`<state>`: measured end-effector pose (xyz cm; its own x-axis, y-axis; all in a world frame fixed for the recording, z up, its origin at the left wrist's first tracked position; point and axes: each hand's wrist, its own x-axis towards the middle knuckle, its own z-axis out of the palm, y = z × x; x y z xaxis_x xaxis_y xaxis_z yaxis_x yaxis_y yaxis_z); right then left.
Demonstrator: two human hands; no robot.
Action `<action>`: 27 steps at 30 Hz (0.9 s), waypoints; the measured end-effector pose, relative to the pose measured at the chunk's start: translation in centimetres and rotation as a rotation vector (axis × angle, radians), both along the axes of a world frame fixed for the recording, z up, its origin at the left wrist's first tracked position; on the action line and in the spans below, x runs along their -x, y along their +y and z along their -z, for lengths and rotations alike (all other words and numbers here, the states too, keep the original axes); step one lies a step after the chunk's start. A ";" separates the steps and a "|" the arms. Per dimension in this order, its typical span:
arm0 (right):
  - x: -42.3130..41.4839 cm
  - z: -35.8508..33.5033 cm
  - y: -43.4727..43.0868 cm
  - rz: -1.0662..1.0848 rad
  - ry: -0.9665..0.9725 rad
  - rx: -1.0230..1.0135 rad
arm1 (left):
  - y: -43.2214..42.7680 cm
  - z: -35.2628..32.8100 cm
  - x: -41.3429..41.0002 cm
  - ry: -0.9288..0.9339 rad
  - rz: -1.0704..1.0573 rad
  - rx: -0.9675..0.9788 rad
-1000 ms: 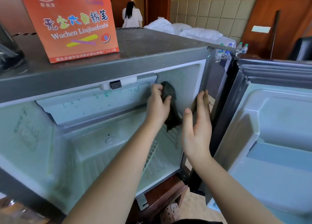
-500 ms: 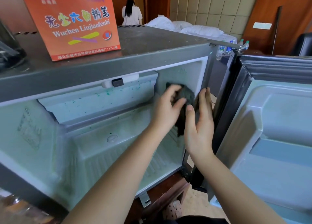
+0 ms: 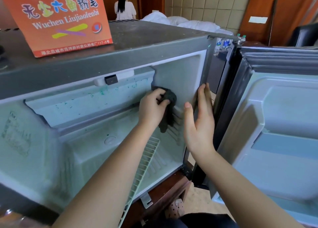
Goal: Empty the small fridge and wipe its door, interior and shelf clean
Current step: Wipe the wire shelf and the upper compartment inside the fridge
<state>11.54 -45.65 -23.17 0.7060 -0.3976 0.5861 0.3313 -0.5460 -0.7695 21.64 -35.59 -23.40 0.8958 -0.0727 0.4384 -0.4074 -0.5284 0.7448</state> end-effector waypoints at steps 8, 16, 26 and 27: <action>0.2 -0.1 -0.1 -0.031 0.033 0.008 | -1.8 -6.9 -3.2 -0.263 -0.279 0.392; 0.3 0.1 -0.4 -0.061 0.038 0.068 | -2.4 -2.1 -1.2 -0.366 -0.131 0.232; 0.2 0.4 -0.4 -0.093 0.029 0.034 | -3.2 -6.5 0.4 -0.164 -0.089 0.422; 0.2 0.4 -0.4 -0.096 0.030 0.034 | -2.8 -6.2 -0.7 -0.115 -0.109 0.414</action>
